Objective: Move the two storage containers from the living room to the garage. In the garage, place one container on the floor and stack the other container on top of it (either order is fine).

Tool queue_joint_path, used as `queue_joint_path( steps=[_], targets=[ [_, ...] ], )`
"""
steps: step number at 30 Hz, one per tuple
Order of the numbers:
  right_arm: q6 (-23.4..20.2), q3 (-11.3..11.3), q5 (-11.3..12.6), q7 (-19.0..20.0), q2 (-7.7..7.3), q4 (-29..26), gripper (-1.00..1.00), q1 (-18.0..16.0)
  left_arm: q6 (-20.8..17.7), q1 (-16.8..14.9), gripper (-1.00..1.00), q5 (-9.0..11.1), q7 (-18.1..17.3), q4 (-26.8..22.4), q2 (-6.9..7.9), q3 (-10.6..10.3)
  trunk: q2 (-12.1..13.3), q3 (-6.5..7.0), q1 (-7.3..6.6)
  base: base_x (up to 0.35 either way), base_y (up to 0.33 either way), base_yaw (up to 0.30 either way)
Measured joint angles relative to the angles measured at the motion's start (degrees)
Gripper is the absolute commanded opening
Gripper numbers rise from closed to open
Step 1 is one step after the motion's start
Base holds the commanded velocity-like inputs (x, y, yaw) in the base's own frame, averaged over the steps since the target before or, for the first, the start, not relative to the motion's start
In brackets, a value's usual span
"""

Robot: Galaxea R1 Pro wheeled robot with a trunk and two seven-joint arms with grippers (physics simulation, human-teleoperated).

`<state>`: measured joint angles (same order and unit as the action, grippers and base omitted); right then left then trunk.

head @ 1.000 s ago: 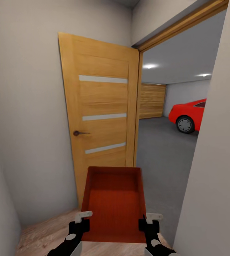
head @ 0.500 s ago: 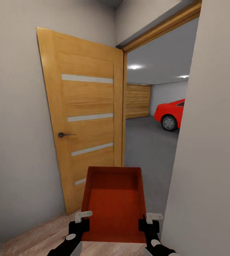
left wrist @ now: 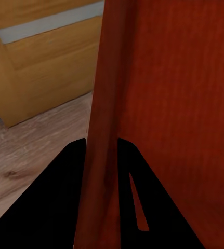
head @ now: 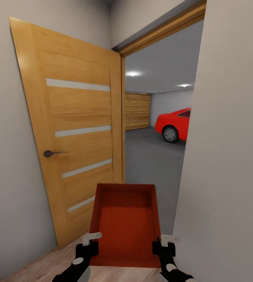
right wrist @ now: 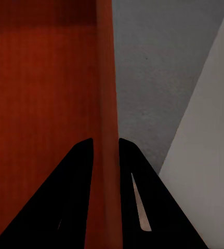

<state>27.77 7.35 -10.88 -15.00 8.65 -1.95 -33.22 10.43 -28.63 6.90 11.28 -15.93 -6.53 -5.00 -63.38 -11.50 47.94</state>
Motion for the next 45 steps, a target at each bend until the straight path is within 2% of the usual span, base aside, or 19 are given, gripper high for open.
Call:
queue_joint_path(
  steps=[8,34,45],
  targets=[
    [-0.05,-0.04,0.03,-0.02,0.02,0.00,-1.00,0.00,-0.03,0.00,-1.00,0.00,-0.04,0.02,0.02,0.03,0.00,0.00,0.00,0.245,0.223,-0.237],
    [0.36,-0.27,0.41,0.11,-0.03,0.01,-1.00,0.00,0.27,0.02,-1.00,-0.14,-0.05,-0.09,0.00,0.05,0.00,0.05,0.00,0.246,0.225,-0.077],
    [0.51,-0.09,0.11,-0.05,0.02,0.03,-1.00,0.00,0.36,0.01,-1.00,-0.17,-0.11,-0.08,0.03,0.02,0.00,0.05,0.01,0.206,0.181,-0.248]
  ],
)
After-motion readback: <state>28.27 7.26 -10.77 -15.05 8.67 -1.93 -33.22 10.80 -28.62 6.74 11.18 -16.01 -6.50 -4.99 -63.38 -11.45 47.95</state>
